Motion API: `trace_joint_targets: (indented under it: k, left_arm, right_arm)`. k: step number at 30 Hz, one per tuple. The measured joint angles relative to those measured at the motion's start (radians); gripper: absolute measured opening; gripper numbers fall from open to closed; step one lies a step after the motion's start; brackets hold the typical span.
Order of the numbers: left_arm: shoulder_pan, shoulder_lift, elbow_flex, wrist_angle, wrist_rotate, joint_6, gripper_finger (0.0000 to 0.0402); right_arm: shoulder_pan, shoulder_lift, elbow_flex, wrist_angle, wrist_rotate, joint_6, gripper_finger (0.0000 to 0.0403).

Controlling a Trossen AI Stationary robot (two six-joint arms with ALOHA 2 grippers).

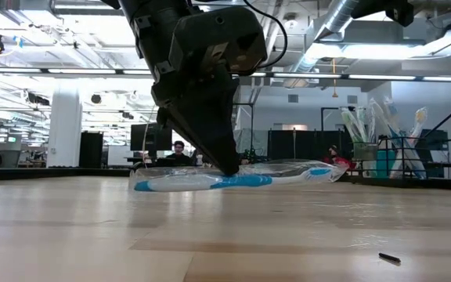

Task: Pick & Place toothbrushing station
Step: Put the blue tooth into the right section of wire organizer

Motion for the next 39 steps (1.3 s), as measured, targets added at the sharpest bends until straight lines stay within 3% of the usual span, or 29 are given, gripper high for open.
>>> trace_joint_targets:
  k: [13,39]
  left_arm:
    - [0.002,-0.023,0.000,0.020,-0.006,-0.016,0.0000]
    - [0.085,-0.245,-0.008,0.263,-0.186,-0.004,0.0000]
  right_arm:
    - [0.000,0.000,0.000,0.000,0.000,0.000,0.0001]
    - [0.000,0.000,0.000,0.003,0.000,0.000,0.0001]
